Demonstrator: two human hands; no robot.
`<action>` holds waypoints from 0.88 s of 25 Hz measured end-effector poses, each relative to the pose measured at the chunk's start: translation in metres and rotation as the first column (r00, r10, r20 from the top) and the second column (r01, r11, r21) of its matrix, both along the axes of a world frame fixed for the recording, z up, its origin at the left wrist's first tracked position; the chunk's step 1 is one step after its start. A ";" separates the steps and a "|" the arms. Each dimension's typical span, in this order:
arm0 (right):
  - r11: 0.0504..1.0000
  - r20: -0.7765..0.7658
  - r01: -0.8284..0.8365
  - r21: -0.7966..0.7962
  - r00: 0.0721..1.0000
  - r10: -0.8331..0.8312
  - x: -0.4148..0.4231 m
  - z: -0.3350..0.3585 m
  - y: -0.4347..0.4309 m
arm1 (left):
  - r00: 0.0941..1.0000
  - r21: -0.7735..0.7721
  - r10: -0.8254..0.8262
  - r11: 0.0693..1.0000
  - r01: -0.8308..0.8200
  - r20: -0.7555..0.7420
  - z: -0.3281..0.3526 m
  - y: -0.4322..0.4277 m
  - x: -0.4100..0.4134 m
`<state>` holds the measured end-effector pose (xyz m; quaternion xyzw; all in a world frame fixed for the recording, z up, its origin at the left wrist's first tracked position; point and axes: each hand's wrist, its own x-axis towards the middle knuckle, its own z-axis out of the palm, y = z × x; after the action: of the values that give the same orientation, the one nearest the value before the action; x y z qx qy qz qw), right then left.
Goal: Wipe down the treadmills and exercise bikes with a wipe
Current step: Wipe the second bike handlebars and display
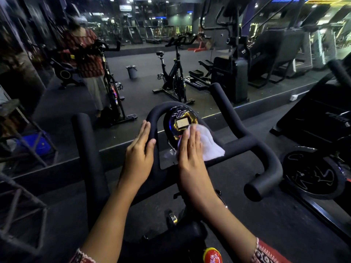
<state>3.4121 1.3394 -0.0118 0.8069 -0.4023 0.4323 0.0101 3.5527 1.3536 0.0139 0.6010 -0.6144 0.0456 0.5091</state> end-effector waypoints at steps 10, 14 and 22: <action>0.969 0.616 -0.248 0.003 0.764 0.194 -0.030 0.074 -0.029 | 1.000 0.010 -0.019 1.000 0.019 -0.022 -0.001 0.000 0.001; 0.980 0.560 -0.197 -0.035 0.808 0.182 -0.021 0.053 -0.047 | 0.999 0.017 -0.024 1.000 0.024 -0.040 -0.002 0.000 0.001; 0.926 0.021 -0.368 -0.089 0.928 0.371 -0.018 0.020 -0.024 | 0.999 0.001 -0.021 1.000 0.021 -0.029 -0.002 -0.002 0.001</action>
<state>3.3944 1.3156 0.0082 0.8588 -0.2250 0.4580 -0.0455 3.5541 1.3517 0.0122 0.5953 -0.6133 0.0310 0.5182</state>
